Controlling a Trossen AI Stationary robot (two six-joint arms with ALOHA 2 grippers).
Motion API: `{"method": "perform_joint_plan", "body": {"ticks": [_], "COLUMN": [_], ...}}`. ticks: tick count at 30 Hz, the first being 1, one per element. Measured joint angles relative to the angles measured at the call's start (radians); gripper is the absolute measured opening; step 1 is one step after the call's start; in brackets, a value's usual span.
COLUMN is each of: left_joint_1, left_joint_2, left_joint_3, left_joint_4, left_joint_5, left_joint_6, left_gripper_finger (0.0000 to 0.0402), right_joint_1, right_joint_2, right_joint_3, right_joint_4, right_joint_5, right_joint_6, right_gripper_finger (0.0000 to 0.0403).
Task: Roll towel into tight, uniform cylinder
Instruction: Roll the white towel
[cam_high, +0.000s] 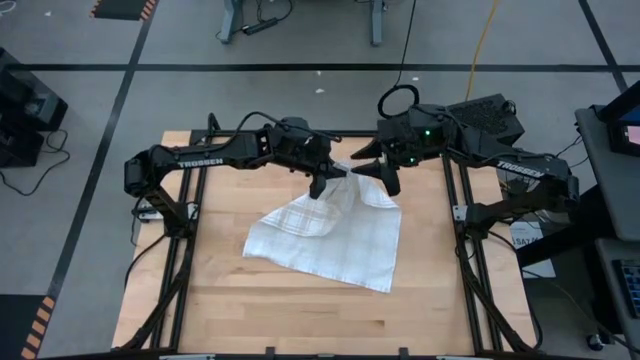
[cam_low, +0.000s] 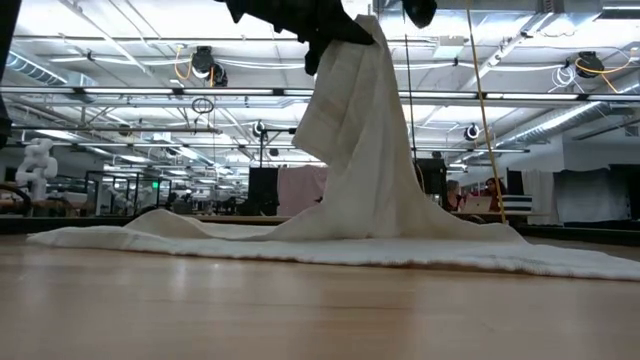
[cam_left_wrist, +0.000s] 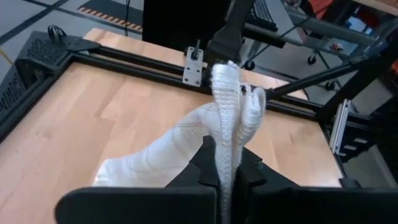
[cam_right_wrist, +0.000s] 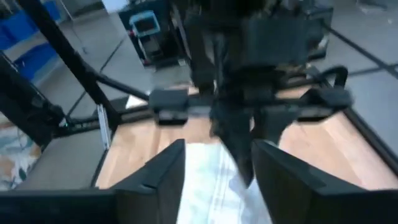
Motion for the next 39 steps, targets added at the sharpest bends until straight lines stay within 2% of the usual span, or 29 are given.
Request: {"method": "perform_joint_plan", "body": {"ticks": [3,5,9,22,25,30,39], "left_joint_1": [0.0,0.0,0.0,0.0,0.0,0.0,0.0], "left_joint_2": [0.0,0.0,0.0,0.0,0.0,0.0,0.0], "left_joint_3": [0.0,0.0,0.0,0.0,0.0,0.0,0.0], "left_joint_4": [0.001,0.002,0.005,0.016,0.016,0.017,0.022], "left_joint_5": [-0.002,-0.002,-0.002,-0.003,-0.004,-0.005,0.002], "left_joint_6": [-0.003,-0.003,-0.003,-0.003,-0.003,-0.003,-0.002], "left_gripper_finger": [0.0011,0.0011,0.0013,0.0015,0.0015,0.0015,0.0015], "right_joint_1": [0.01,0.023,0.043,0.048,0.048,0.048,0.047], "right_joint_2": [0.021,0.032,0.046,0.071,0.077,0.078,0.078], "right_joint_3": [-0.003,-0.003,-0.003,-0.003,-0.003,-0.003,-0.003], "right_joint_4": [-0.039,-0.047,-0.059,-0.054,-0.053,-0.046,-0.011], "right_joint_5": [0.014,0.065,0.159,0.205,0.205,0.206,0.208], "right_joint_6": [-0.006,-0.008,-0.023,-0.067,-0.063,-0.058,-0.021], "right_gripper_finger": [0.0133,0.0112,0.0093,0.0088,0.0069,0.0008,0.0002]}}
